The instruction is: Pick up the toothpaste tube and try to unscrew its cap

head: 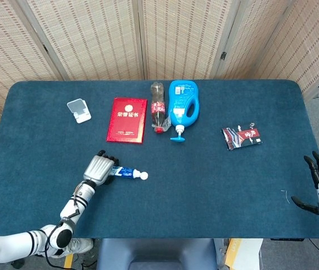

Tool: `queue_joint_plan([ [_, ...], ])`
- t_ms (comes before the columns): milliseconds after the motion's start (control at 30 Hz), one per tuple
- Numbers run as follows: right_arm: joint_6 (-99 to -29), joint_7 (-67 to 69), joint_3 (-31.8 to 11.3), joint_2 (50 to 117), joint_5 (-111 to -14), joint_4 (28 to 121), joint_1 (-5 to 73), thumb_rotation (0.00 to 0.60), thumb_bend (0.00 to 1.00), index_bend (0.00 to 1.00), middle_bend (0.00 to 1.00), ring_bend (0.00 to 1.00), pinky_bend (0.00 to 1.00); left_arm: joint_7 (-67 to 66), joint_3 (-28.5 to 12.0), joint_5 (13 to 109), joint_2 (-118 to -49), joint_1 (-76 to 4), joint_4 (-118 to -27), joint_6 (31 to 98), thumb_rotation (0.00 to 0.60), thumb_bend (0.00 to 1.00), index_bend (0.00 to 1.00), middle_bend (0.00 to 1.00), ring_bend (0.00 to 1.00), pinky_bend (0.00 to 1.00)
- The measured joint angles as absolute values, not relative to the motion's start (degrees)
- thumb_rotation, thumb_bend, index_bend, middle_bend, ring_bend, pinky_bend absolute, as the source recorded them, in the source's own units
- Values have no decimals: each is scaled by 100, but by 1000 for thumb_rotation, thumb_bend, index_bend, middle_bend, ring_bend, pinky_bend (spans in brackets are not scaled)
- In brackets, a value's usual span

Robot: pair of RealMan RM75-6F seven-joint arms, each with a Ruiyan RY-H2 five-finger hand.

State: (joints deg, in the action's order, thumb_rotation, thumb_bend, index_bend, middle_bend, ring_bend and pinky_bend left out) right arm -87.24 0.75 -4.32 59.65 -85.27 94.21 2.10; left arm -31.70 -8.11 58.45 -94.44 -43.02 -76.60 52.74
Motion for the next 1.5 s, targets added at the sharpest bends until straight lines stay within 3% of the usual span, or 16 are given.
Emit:
queue_joint_plan([
  [200,-8728,63,-429,5968,-8526,9432,200,600,17,0,0,36,0,-2861,-820,5960,-9473,-4304,-7452,5261,600,546,553,577,547,243],
  [533,-8654,-7,-438,5949,-8692,9533,317,600,18,0,0,40,0,-1781,-819,6703,-9310,-4234,-7344,5396,600,579,681,708,660,394],
  [1000,-7940,-78,-527,5720,-9459,10128,1172,600,18,0,0,34,0,733,-541,8885,-8656,-4154,-7360,6451,600,584,713,741,692,506],
  [1500,-7180,-1,-946,6592,-9835,10042,2462,600,16,0,0,0,0,1330,-516,9274,-8156,-4334,-8442,6566,600,585,738,770,714,515],
])
